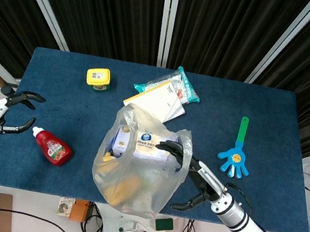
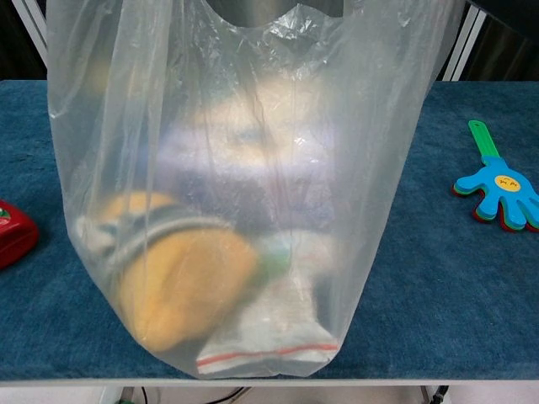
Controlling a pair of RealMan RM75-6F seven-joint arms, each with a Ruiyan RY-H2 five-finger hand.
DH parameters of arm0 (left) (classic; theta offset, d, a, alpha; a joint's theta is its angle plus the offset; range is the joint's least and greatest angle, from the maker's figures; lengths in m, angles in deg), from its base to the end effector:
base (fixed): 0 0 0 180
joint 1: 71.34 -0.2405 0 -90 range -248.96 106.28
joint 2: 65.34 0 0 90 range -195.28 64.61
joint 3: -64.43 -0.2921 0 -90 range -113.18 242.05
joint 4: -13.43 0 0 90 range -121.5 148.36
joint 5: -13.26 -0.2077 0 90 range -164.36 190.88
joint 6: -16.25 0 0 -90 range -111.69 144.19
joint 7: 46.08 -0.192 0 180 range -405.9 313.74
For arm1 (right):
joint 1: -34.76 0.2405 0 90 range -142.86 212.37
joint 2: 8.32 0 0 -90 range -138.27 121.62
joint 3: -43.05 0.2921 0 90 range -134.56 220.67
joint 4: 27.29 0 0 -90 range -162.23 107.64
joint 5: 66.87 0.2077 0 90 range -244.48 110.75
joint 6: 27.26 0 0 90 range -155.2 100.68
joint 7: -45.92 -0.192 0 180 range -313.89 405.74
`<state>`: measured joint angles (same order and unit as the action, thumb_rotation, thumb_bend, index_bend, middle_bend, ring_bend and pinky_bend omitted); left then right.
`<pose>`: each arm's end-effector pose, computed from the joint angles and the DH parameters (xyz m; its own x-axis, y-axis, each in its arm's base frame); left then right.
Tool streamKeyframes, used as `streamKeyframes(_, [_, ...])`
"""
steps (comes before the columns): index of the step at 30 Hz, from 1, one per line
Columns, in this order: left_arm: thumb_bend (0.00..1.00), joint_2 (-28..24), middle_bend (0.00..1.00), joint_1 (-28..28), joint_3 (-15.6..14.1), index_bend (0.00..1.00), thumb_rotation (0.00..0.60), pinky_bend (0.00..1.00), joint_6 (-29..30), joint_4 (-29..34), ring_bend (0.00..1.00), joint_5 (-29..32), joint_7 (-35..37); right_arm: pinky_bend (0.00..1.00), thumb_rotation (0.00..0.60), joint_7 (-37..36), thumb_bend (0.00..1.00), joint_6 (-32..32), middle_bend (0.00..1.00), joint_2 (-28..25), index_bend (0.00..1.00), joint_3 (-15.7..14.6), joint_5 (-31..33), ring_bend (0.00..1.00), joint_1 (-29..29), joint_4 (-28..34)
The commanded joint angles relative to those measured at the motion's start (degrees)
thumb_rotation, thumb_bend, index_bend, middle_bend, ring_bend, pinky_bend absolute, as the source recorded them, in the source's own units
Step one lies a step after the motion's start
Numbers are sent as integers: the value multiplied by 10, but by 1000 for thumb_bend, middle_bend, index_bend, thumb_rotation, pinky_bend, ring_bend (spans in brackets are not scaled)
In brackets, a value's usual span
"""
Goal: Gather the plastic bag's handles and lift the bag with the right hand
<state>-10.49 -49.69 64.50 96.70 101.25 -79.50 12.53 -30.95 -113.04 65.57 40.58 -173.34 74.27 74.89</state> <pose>-0.2803 0.3150 0.2128 -0.2907 0.2518 0.9231 0.9067 -0.2357 0.3499 -0.0770 -0.2898 0.0891 -0.5195 -0.8081 0.2776 -0.2646 -0.1568 -0.9515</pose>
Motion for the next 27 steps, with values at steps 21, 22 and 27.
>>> streamKeyframes(21, [151, -30, 214, -22, 67, 139, 448, 331, 96, 102, 174, 3, -115, 30, 600, -112, 70, -58, 75, -7, 46, -9, 11, 0, -33, -43])
streamKeyframes(22, [139, -25, 192, -21, 72, 118, 484, 314, 104, 103, 155, -4, -149, 30, 600, -113, 70, -56, 75, -5, 46, -9, 12, 0, -33, -45])
streamKeyframes(27, [98, 5, 133, -17, 97, 57, 599, 263, 142, 115, 100, -29, -276, 30, 600, -111, 71, -47, 75, 4, 46, -8, 14, 0, -33, -50])
